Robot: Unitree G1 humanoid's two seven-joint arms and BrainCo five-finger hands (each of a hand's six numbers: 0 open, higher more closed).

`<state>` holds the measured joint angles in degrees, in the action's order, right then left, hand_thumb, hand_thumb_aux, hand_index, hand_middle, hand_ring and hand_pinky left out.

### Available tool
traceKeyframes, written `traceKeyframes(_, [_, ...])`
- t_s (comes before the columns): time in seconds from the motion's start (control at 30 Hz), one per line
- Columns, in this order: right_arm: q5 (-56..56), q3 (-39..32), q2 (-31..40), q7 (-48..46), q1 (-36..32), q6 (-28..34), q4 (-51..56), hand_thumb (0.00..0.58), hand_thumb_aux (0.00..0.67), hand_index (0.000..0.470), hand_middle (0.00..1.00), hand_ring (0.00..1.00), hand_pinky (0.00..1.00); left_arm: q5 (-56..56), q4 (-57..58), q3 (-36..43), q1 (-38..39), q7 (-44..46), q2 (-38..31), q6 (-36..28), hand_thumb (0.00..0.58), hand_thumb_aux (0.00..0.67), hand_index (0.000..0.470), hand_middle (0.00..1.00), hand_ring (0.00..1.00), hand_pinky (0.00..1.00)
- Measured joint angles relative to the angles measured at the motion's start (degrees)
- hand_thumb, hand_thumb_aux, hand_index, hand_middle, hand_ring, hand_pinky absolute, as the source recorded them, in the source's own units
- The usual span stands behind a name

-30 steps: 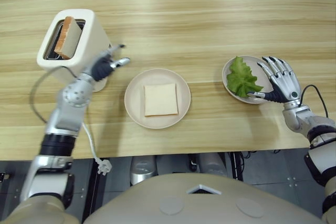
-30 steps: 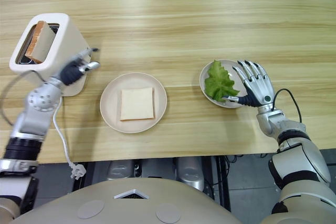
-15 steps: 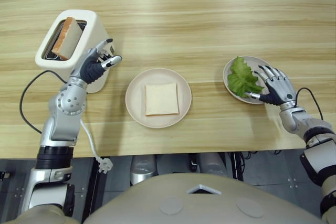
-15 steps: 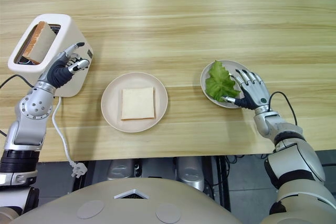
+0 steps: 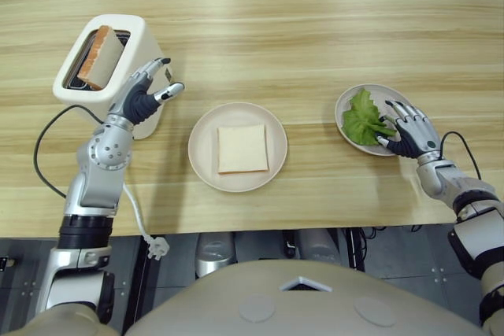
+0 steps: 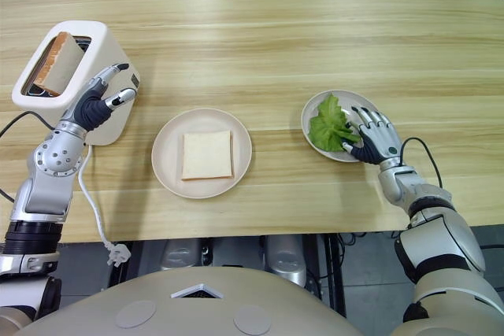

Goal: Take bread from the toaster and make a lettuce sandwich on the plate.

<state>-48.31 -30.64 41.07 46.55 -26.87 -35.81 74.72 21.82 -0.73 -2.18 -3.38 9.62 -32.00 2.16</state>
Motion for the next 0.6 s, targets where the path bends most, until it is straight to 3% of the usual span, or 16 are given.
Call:
traceKeyframes(0.03, [0.0,0.0,0.0,0.1,0.0,0.0,0.0,0.578,0.633,0.435,0.0,0.0,0.0,0.0,0.2,0.1,0.0,0.0,0.3,0.0,0.0,0.0,0.0,0.0,0.0,0.0])
traceKeyframes(0.07, [0.0,0.0,0.0,0.4,-0.1,0.0,0.0,0.58,0.67,0.46,0.0,0.0,0.0,0.0,0.4,0.2,0.0,0.0,0.8,0.0,0.0,0.0,0.0,0.0,0.0,0.0])
traceKeyframes(0.6, [0.0,0.1,1.6,3.8,-7.0,-5.7,-3.5,0.58,0.67,0.46,0.0,0.0,0.0,-0.3,-3.2,-0.6,1.8,-4.7,3.8,1.6,0.0,0.0,0.0,0.0,0.0,0.0])
